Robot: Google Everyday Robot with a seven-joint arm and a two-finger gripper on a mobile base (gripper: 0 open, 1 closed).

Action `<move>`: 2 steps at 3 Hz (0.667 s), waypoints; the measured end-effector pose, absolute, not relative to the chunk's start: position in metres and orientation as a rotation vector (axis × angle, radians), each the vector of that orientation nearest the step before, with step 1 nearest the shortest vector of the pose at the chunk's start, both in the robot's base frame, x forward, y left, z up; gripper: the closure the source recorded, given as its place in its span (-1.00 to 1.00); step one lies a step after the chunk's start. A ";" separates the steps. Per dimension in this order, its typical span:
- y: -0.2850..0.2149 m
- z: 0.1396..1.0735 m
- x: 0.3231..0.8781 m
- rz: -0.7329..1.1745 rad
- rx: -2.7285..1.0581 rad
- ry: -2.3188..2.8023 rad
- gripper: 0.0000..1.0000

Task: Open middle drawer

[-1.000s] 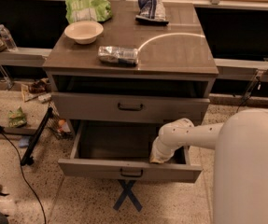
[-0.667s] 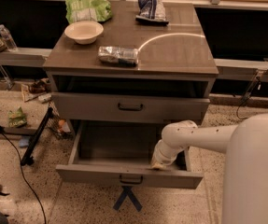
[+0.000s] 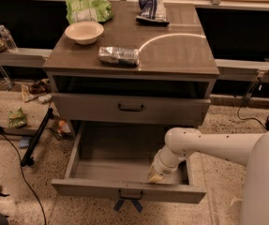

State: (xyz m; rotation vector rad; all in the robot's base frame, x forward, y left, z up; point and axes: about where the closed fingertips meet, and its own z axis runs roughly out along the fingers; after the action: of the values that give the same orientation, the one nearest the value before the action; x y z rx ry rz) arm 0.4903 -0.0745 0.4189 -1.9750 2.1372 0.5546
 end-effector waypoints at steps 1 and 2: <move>-0.071 0.428 0.491 0.566 -1.928 2.127 1.00; -0.087 0.450 0.497 0.472 -1.840 2.134 1.00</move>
Offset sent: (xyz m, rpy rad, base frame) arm 0.0493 -0.0556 0.1043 0.0367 -0.3869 -0.2804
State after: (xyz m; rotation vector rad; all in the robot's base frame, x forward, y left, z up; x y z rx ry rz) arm 0.4965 -0.0867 0.4496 -1.8398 2.1343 0.4715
